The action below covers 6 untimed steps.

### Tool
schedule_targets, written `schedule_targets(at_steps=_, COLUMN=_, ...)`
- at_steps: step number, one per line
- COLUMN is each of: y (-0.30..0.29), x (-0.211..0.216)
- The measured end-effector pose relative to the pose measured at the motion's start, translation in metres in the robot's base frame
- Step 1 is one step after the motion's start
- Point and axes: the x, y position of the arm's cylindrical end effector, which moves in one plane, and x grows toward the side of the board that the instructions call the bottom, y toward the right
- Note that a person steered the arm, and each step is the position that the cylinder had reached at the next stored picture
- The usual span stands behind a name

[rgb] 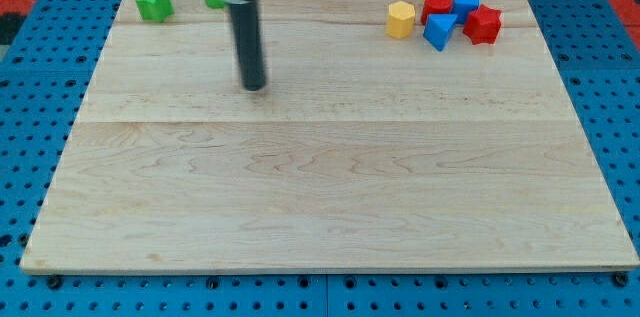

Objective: Point at the green star

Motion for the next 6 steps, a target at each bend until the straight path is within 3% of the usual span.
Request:
schedule_targets(at_steps=1, y=-0.109, x=-0.006)
schedule_targets(at_steps=2, y=-0.15, x=-0.048)
schedule_targets(at_steps=3, y=-0.155, x=-0.083)
schedule_targets(at_steps=5, y=-0.182, x=-0.086)
schedule_targets(at_steps=6, y=-0.181, x=-0.111)
